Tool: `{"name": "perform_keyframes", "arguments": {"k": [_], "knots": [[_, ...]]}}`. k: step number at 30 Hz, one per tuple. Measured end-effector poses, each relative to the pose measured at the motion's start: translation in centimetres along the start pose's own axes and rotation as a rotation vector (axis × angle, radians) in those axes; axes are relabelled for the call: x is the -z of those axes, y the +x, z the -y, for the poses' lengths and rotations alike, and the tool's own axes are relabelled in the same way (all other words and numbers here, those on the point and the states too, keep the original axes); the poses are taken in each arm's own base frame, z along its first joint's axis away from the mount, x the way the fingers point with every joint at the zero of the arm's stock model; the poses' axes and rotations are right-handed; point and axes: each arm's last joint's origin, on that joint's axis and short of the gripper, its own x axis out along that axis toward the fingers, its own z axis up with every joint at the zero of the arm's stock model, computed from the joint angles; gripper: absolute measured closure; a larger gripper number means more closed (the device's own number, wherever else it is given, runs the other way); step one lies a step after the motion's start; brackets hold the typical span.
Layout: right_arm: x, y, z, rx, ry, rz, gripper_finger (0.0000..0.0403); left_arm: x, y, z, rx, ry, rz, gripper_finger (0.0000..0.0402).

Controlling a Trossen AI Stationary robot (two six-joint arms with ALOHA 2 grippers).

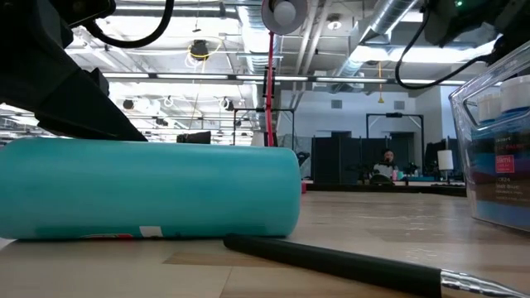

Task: Pick & Place Paint Supplies
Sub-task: Put the black silver paint brush into the purple cup, then put the light blue paint bottle into the transparent bin

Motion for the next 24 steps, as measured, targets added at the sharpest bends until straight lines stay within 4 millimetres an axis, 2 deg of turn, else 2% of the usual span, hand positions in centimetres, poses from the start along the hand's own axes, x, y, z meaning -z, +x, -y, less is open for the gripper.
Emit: {"name": "perform_keyframes", "arguments": {"k": [9, 13, 18, 24], "knots": [[-0.1, -0.1, 0.1, 0.011, -0.066, 0.036, 0.0264, 0.0, 0.0, 0.0, 0.007, -0.004, -0.007, 0.0165], [0.6, -1.3, -0.5, -0.031, -0.128, 0.057, 0.0214, 0.0, 0.0, 0.0, 0.009, -0.007, -0.006, 0.0165], [2.6, -4.4, -1.5, -0.144, -0.216, 0.139, 0.0171, -0.1, 0.0, 0.1, 0.018, -0.022, 0.003, 0.0165], [6.4, -9.7, -2.2, -0.314, -0.346, 0.385, 0.0164, -0.6, 0.3, 0.2, 0.033, -0.063, 0.032, 0.0165]]}}
